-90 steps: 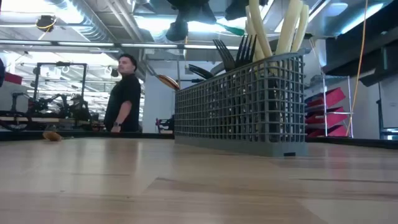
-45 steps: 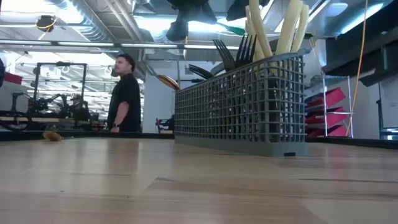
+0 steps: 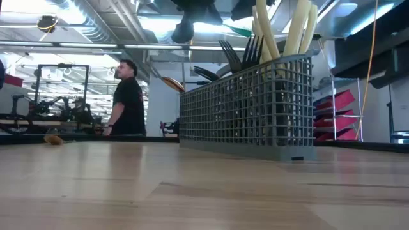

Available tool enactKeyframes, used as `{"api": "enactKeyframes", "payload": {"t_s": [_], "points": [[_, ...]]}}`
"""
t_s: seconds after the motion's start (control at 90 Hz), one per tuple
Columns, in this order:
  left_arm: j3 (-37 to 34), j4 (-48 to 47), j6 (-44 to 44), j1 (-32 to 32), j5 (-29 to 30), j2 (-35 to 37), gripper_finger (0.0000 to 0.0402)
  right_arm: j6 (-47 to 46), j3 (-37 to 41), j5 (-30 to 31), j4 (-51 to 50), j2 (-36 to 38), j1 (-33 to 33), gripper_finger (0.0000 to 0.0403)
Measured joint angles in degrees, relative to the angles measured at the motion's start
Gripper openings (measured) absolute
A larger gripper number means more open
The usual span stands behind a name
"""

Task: Sort silverware
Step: Put the gold spoon into the cutlery rack

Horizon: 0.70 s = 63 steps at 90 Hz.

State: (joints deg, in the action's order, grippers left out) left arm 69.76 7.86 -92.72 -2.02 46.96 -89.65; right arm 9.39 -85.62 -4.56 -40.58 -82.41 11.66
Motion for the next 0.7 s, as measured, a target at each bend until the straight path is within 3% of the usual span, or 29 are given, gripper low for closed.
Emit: {"api": "enactKeyframes", "payload": {"t_s": [0.7], "points": [[0.00, 0.04, -1.87, -0.33, 0.07, 0.00, 0.0003, 1.38, 0.05, 1.03, -0.03, -1.24, 0.00, 0.0122]]}}
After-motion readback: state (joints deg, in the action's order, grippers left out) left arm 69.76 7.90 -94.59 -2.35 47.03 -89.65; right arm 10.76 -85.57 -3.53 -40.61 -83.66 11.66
